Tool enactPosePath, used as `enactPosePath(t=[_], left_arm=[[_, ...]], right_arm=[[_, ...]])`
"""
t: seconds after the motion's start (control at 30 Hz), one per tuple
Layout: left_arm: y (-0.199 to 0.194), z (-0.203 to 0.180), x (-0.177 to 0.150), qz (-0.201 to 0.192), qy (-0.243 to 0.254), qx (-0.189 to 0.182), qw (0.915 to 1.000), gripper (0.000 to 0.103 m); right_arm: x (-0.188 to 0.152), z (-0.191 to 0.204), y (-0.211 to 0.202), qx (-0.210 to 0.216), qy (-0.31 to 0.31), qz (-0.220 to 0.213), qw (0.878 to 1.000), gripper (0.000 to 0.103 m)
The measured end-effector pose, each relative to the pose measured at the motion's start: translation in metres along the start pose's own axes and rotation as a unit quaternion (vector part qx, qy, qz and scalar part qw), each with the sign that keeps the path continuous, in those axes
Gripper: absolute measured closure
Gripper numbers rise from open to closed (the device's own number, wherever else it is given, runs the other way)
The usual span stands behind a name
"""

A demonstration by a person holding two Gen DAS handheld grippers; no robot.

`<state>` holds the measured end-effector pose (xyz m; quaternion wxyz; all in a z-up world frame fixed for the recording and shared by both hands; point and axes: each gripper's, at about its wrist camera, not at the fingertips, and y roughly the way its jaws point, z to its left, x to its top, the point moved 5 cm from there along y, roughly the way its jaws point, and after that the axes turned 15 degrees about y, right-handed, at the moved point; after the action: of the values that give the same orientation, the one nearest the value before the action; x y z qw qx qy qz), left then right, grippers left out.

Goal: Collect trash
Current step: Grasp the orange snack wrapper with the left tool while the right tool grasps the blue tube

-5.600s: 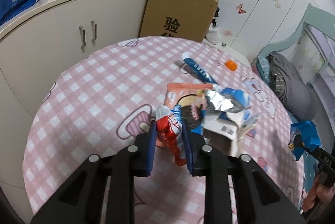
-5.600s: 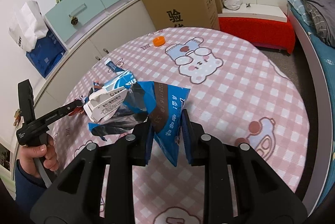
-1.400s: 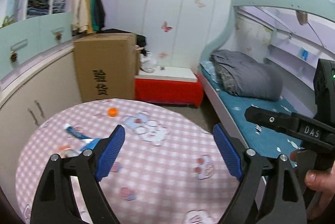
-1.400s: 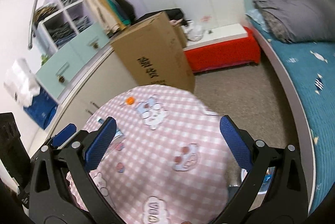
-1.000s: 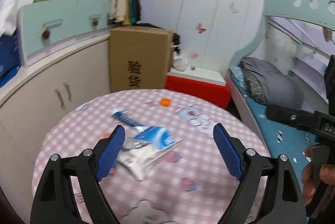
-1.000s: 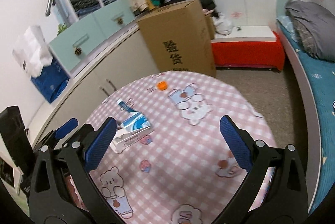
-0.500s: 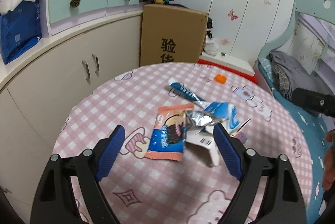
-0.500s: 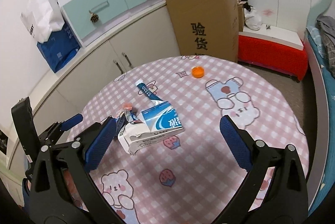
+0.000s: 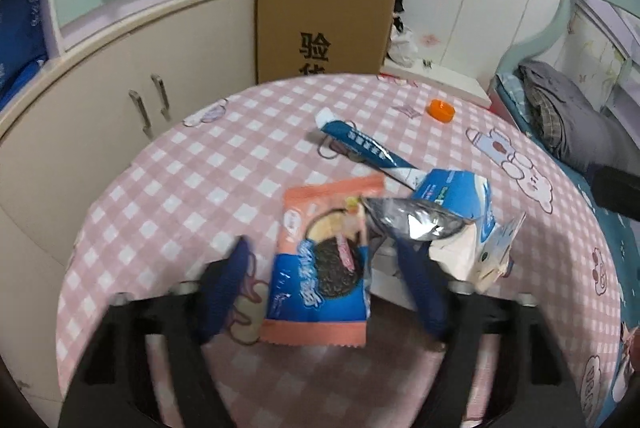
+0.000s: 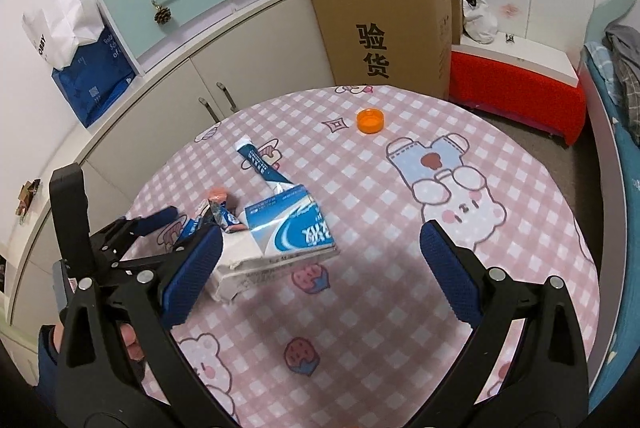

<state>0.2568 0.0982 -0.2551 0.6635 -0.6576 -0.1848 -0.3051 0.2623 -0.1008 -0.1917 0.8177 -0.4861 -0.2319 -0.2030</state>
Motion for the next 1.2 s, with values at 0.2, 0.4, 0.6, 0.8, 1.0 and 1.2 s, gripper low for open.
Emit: enactPosePath(t=[0.2,0.4,0.6,0.8,1.0,1.2], left_arm=[[-0.001,0.004,-0.001,-0.005,-0.009,-0.02,0.9997,0.074],[-0.009,0.016,-0.006,-0.009,-0.019,-0.013,0.9997,0.082],[-0.011,0.023,-0.009,-0.007,-0.015,-0.007,0.9998,0.078],[-0.01,0.028,-0.007,-0.011,-0.033,-0.02,0.9992,0.086],[-0.025,0.037,-0.002,-0.036,-0.06,-0.018,0.9974,0.095],[-0.051,0.027,0.011,-0.067,-0.064,-0.022,0.9954,0.096]], right_arm=[[0.013,0.02,0.034,-0.007,-0.033,0.017,0.999,0.006],[0.017,0.044,0.092,-0.023,-0.089,0.056,0.994,0.015],[0.018,0.066,0.136,-0.017,-0.122,0.094,0.988,0.044],[0.017,0.073,0.141,-0.011,-0.15,0.089,0.985,0.091],[0.051,0.054,0.087,0.041,-0.081,0.016,0.996,0.092],[0.069,0.037,0.027,0.078,-0.042,-0.034,0.995,0.092]])
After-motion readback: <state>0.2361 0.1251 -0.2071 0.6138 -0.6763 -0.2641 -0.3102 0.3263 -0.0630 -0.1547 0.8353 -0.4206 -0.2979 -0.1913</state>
